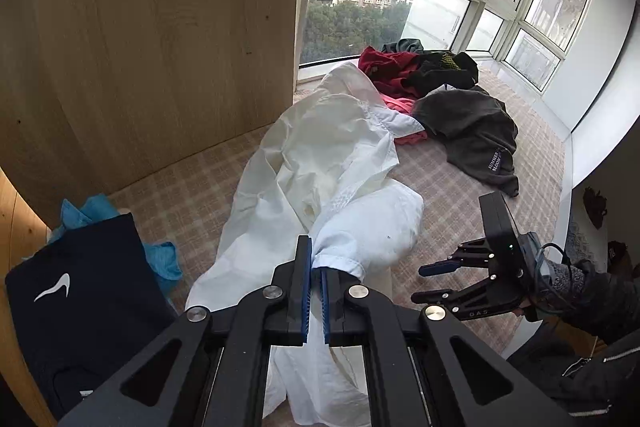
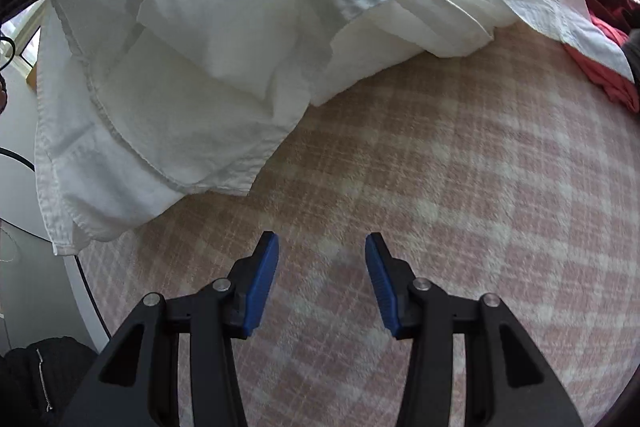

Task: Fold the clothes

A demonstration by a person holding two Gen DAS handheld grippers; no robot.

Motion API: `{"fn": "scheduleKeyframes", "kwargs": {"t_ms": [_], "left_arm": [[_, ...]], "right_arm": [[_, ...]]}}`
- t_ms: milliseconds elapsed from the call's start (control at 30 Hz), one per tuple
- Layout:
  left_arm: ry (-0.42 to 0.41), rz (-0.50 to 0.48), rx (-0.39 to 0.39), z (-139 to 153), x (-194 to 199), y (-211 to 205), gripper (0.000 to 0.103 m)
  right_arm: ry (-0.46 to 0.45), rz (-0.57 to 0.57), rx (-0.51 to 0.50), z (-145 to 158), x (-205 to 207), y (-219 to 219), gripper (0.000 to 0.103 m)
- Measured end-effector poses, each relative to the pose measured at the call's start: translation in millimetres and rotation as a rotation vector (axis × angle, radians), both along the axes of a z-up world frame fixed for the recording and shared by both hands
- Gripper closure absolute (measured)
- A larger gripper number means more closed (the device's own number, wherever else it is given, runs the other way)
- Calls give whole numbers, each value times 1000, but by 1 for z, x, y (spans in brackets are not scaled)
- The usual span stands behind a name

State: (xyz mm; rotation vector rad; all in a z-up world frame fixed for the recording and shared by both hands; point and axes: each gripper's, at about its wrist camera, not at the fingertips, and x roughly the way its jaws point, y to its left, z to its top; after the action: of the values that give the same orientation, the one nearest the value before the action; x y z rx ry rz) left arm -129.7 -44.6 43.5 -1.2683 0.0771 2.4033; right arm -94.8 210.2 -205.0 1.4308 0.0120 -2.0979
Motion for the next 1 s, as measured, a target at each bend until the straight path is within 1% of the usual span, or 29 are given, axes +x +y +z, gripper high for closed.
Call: {"fn": "scheduleKeyframes", "kwargs": {"t_ms": [33,67,167,233,267,300,367,400,433,467,500,633,700,867,900,967,1000], "left_arm": [[7,0,-7,5,-1,-1,100],[13,1,-14,9,-2,-2,100],[16,6,-31,12,-4,-4,100],[14,9,-41,10,-4,-6,100],[12,12,-43,9,-5,-7,100],[9,18,-43,7,-5,-9,100],[2,26,-46,2,-7,-13,100],[-4,27,-46,-1,-7,-15,100],[-15,22,-38,-4,-6,-16,100],[-25,16,-31,-7,-6,-17,100],[-34,11,-27,-10,-4,-17,100],[-52,-9,-45,-21,4,-13,100],[-58,-21,-61,-26,10,-9,100],[-84,-71,-91,-39,26,4,100],[-91,-82,-95,-42,29,7,100],[-104,-104,-102,-47,36,13,96],[-111,-114,-107,-50,38,16,96]], "right_arm": [[7,1,-17,2,-6,-5,58],[-5,1,-55,4,-13,-8,58],[-50,-31,-243,12,-32,-1,58],[-58,-59,-302,13,-45,3,57],[-62,-69,-325,12,-52,3,53],[-75,-82,-345,9,-59,3,53],[-129,-84,-438,4,-69,4,54],[-130,-73,-435,6,-68,4,62],[-131,-62,-432,8,-67,5,72],[-132,-51,-429,10,-67,5,93],[-133,-40,-426,12,-66,6,96],[-155,1,-443,17,-44,24,99],[-153,20,-454,22,-18,33,100],[-212,45,-500,42,35,68,100],[-228,37,-493,39,41,75,100],[-258,22,-479,34,55,90,100],[-237,1,-389,27,58,93,98]]}}
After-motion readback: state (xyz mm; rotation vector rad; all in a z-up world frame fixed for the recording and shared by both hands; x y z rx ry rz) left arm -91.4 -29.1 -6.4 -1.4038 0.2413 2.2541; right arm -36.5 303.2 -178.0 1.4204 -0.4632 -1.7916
